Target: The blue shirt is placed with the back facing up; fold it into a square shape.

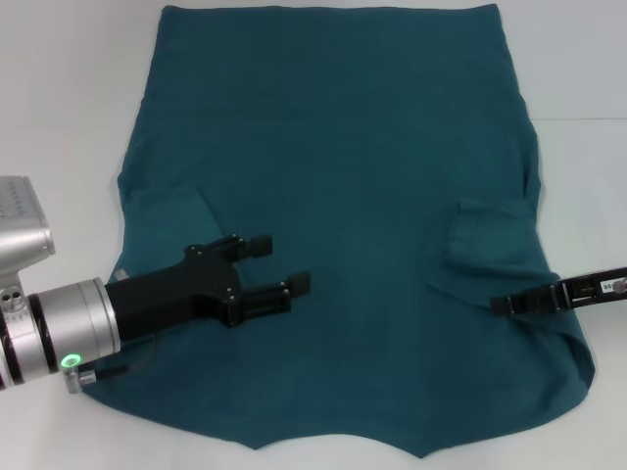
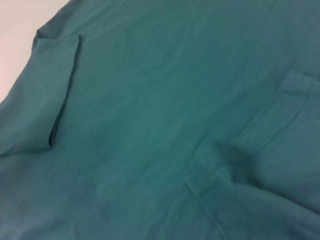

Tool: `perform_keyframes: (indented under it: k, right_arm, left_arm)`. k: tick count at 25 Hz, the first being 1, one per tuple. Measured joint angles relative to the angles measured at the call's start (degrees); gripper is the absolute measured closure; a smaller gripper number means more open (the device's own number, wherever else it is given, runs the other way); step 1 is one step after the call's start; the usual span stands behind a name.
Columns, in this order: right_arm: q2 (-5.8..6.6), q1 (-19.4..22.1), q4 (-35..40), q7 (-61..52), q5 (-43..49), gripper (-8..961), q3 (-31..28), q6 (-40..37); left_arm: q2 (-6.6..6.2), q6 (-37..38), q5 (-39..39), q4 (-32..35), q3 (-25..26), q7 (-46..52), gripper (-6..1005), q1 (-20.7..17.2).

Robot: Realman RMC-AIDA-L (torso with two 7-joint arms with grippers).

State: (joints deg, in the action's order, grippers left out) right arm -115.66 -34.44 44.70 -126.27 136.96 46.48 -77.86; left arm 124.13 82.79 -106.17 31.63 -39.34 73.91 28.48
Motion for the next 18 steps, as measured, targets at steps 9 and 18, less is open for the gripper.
perform_keyframes:
  k: [9,18]
  right_arm:
    - [-0.64,-0.84,1.11,0.09,3.38,263,0.11,1.77]
    - [-1.39,-0.98,3.6,0.56,3.55,264,0.19,1.48]
  left_arm:
    - [-0.04,-0.18,0.0,-0.38,0.06,0.0,140,0.05]
    - [0.05,-0.62,0.07,-0.66,0.06,-0.01,140,0.33]
